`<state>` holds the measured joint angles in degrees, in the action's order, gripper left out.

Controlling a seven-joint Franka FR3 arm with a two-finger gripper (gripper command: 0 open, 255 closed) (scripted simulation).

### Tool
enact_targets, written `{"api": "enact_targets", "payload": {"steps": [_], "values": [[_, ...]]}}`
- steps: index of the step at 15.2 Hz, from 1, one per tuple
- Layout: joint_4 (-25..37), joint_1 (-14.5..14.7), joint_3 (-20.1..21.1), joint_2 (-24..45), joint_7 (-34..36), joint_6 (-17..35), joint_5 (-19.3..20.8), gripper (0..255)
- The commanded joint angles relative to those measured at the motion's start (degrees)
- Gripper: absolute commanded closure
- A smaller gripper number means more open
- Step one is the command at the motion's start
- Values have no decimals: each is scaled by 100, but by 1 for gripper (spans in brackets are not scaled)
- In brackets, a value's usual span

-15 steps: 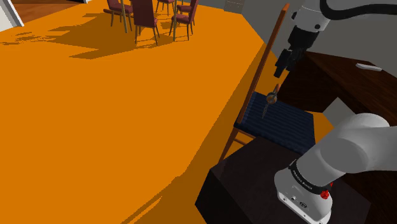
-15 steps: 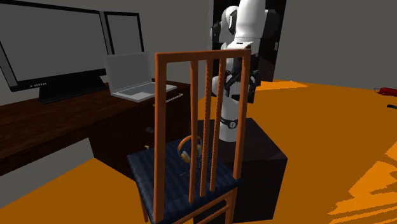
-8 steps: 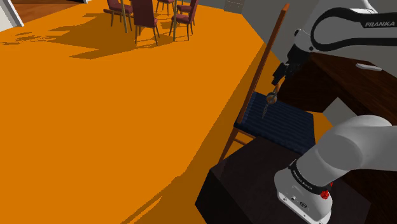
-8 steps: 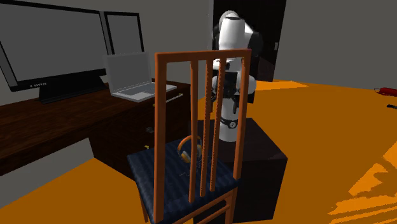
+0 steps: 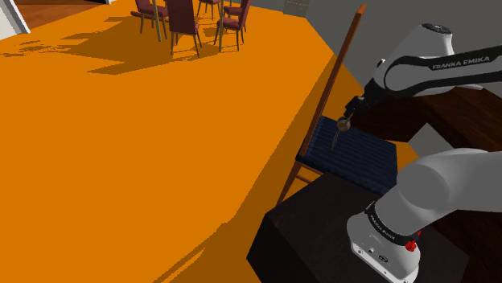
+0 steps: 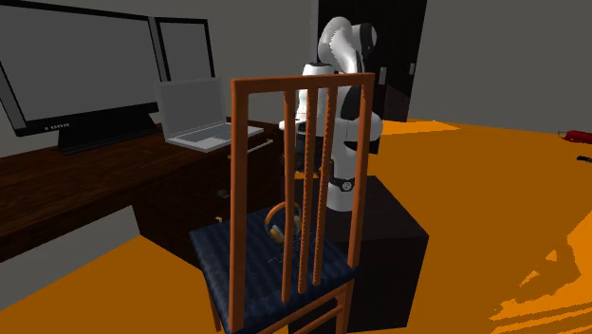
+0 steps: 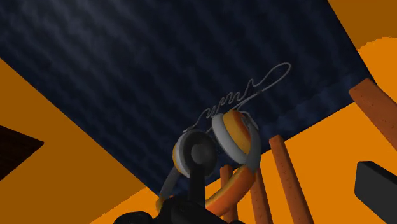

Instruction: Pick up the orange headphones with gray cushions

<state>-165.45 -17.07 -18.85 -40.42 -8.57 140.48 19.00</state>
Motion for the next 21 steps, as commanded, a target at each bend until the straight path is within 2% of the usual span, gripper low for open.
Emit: {"api": "enact_targets", "payload": {"steps": [1, 7, 9, 10, 19, 21], "values": [[-73, -83, -116, 237, 4, 436, 87, 0], [-296, -133, -210, 725, 54, 1141, 218, 0], [-315, -138, -218, 776, 59, 1211, 230, 0], [-323, -145, -223, 765, 52, 1208, 234, 255], [-315, -138, -217, 778, 59, 1212, 229, 255], [-249, -122, -188, 598, 41, 968, 187, 255]]}}
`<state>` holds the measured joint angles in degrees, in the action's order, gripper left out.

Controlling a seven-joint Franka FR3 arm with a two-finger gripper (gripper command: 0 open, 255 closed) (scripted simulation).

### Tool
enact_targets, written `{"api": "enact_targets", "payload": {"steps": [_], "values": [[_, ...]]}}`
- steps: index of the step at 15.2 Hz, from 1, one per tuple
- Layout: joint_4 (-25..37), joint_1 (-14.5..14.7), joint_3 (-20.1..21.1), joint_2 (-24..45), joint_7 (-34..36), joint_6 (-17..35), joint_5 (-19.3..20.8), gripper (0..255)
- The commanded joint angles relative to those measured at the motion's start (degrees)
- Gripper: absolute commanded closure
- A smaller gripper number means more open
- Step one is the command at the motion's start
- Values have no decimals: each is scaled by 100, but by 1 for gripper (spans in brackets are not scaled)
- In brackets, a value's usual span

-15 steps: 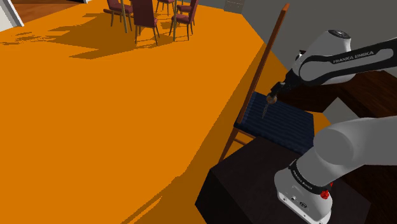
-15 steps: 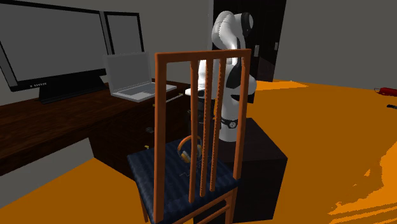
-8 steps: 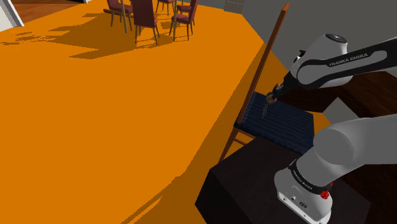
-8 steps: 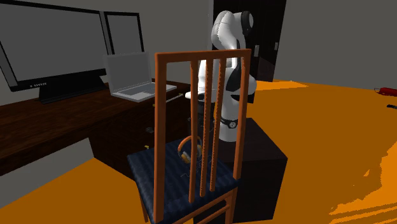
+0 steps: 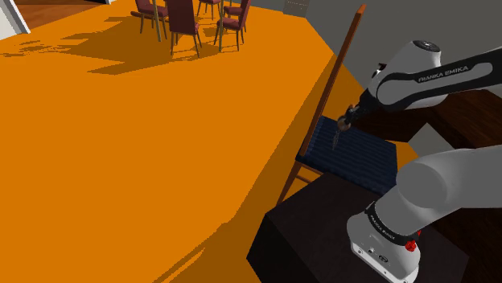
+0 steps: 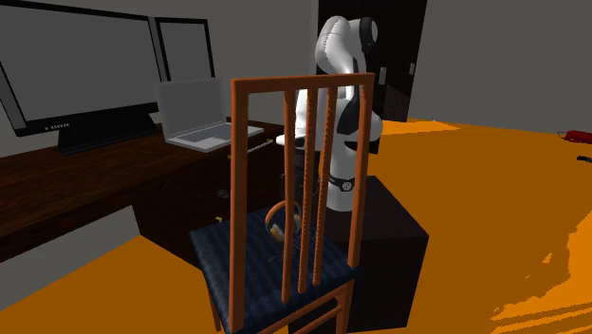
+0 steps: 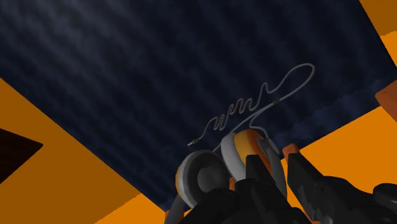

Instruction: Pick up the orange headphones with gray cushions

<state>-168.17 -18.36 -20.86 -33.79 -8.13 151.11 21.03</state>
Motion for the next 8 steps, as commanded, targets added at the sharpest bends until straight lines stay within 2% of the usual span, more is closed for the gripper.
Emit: {"api": "enact_targets", "payload": {"steps": [1, 8], "values": [[59, 15, 28, -150, -11, -214, -38, 255], [353, 77, 141, -650, -64, -1002, -189, 255]]}}
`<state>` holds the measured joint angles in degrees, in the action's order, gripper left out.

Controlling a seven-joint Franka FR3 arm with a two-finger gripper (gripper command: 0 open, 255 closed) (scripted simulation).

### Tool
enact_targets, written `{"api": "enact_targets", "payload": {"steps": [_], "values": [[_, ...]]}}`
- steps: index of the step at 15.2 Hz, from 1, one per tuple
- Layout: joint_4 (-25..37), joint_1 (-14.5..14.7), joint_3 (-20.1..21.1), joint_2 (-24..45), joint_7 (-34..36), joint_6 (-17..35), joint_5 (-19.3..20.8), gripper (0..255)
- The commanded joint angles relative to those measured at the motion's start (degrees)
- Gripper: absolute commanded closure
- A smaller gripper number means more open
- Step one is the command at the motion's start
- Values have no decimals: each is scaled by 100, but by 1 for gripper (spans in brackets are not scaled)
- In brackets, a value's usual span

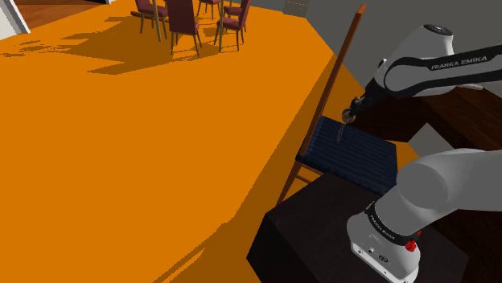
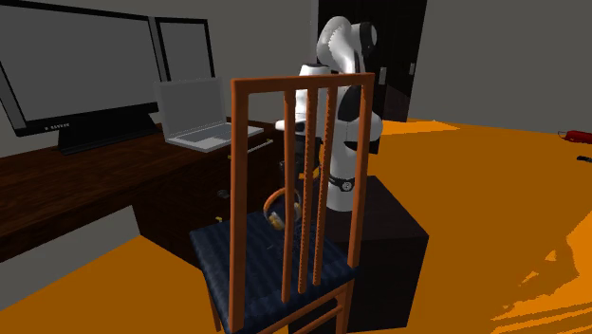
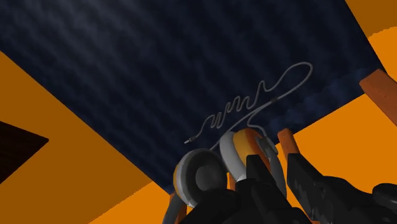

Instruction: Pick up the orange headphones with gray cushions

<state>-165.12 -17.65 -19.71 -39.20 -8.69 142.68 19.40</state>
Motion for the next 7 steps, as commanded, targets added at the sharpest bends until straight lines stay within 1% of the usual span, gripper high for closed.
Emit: {"api": "enact_targets", "payload": {"steps": [1, 5, 7], "values": [[96, 16, 43, -168, -15, -264, -48, 255], [301, 52, 111, -373, -40, -672, -132, 255], [309, 53, 114, -381, -41, -687, -135, 255]]}}
